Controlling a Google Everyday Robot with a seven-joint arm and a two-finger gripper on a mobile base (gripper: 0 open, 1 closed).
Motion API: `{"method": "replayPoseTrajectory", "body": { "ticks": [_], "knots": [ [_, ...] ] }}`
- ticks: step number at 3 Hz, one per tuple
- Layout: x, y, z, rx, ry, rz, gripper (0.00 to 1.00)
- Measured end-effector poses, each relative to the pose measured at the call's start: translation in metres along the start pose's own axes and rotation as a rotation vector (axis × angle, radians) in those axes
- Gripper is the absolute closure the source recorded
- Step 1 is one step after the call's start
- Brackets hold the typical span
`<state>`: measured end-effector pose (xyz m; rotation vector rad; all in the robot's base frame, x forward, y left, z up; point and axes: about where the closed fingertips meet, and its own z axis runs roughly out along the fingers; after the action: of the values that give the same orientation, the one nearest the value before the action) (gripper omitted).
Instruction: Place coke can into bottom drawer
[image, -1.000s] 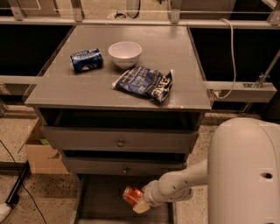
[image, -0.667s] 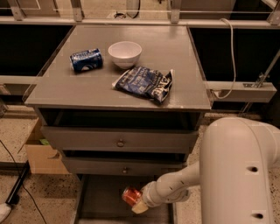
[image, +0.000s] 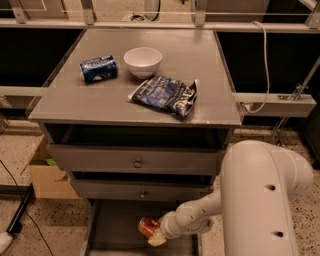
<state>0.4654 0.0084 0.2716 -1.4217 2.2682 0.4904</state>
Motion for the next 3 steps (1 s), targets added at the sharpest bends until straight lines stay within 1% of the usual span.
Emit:
{"method": "replayPoseTrajectory", "body": {
  "ticks": [1, 3],
  "knots": [
    [0.008, 0.0, 0.014, -0.027, -0.004, 0.025, 1.0],
    [0.026, -0.005, 0.06, -0.076, 0.03, 0.083, 1.0]
  ]
}}
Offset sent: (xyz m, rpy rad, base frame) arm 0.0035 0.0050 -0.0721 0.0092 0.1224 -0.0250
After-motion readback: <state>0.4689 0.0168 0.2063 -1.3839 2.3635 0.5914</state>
